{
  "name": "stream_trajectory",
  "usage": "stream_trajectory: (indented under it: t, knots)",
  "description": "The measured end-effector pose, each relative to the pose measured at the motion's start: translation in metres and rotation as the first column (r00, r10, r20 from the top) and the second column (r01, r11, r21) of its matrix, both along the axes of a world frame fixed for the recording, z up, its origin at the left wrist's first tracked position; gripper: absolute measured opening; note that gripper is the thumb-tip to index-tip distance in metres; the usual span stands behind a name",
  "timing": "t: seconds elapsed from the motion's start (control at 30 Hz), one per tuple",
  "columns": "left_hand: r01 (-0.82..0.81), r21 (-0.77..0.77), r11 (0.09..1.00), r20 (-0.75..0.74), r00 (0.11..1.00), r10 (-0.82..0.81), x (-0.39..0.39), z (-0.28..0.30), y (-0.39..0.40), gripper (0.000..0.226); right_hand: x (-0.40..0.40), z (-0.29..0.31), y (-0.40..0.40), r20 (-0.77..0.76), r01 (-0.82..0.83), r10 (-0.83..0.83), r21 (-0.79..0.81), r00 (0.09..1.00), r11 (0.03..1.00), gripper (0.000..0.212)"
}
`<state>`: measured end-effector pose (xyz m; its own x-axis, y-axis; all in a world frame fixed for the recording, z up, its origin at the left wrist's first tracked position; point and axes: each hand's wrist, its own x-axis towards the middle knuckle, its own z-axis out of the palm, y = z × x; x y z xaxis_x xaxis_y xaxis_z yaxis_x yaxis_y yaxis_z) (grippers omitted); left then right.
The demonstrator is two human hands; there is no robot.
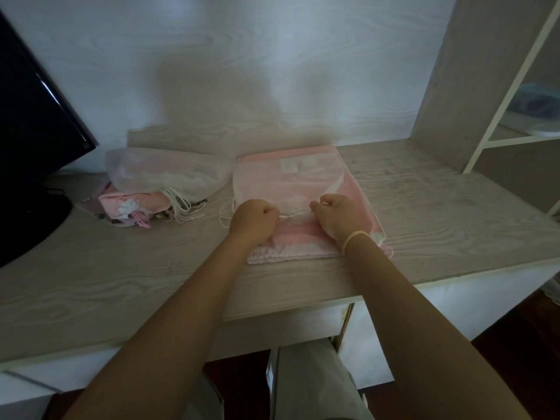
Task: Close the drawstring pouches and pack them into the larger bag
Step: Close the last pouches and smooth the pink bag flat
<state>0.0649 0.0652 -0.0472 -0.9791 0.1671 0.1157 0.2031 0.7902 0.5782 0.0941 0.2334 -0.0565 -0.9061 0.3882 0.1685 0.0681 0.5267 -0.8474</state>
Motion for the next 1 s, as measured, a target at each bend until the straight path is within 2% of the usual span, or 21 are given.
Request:
stream_trajectory:
  t: [0.13, 0.2, 0.27, 0.3, 0.33, 0.47, 0.67, 0.73, 0.77, 0.87, 0.9, 0.93, 1.0]
  knots:
    - [-0.019, 0.401, 0.916, 0.150, 0.988, -0.046, 0.002, 0.007, -0.009, 0.033, -0.005, -0.004, -0.005, 0.039, -0.026, 0.021, 0.131, 0.999, 0.991, 0.044]
    - [-0.054, 0.594, 0.802, 0.235, 0.966, -0.108, 0.008, 0.012, -0.008, 0.025, -0.004, -0.005, -0.012, 0.070, -0.024, 0.009, 0.221, 0.998, 0.975, 0.040]
    - [-0.072, 0.763, 0.643, 0.290, 0.926, -0.241, 0.010, 0.015, -0.006, 0.021, -0.002, -0.005, -0.021, 0.120, -0.048, 0.010, 0.314, 0.993, 0.948, 0.033]
    - [-0.056, 0.805, 0.591, 0.283, 0.911, -0.299, 0.010, 0.015, -0.005, 0.021, -0.001, -0.004, -0.025, 0.142, -0.064, 0.013, 0.359, 0.990, 0.931, 0.029]
    - [-0.025, 0.815, 0.579, 0.262, 0.907, -0.329, 0.011, 0.015, -0.003, 0.021, 0.000, -0.004, -0.028, 0.156, -0.075, 0.014, 0.393, 0.988, 0.916, 0.026]
    - [0.092, 0.699, 0.709, 0.157, 0.948, -0.278, 0.013, 0.012, 0.007, 0.021, 0.000, -0.006, -0.026, 0.143, -0.075, 0.018, 0.404, 0.990, 0.912, 0.034]
    - [0.003, 0.543, 0.840, 0.111, 0.991, -0.076, 0.011, 0.006, 0.016, 0.021, 0.004, -0.009, -0.023, 0.056, -0.065, 0.050, 0.297, 0.997, 0.953, 0.040]
    - [0.034, 0.461, 0.887, 0.078, 0.994, -0.079, 0.011, 0.006, 0.016, 0.023, 0.005, -0.008, -0.019, -0.012, -0.047, 0.050, 0.178, 0.999, 0.983, 0.042]
    - [0.061, 0.423, 0.904, 0.068, 0.993, -0.099, 0.009, 0.007, 0.015, 0.025, 0.006, -0.005, -0.018, -0.052, -0.046, 0.050, 0.067, 0.997, 0.997, 0.042]
    - [0.165, 0.297, 0.940, 0.090, 0.976, -0.199, 0.009, 0.010, 0.012, 0.035, 0.013, 0.018, -0.020, -0.104, -0.128, 0.105, -0.240, 0.989, 0.962, 0.035]
    - [0.192, 0.249, 0.949, 0.086, 0.972, -0.219, 0.007, 0.008, 0.011, 0.028, 0.015, 0.029, -0.021, -0.090, -0.177, 0.157, -0.299, 0.983, 0.938, 0.035]
    - [0.206, 0.215, 0.955, 0.068, 0.972, -0.225, 0.008, 0.010, 0.011, 0.009, 0.015, 0.040, -0.022, -0.070, -0.238, 0.228, -0.354, 0.971, 0.905, 0.035]
    - [0.209, 0.178, 0.962, 0.033, 0.975, -0.218, 0.007, 0.007, 0.011, 0.040, 0.010, 0.067, -0.025, -0.054, -0.373, 0.388, -0.426, 0.920, 0.824, 0.032]
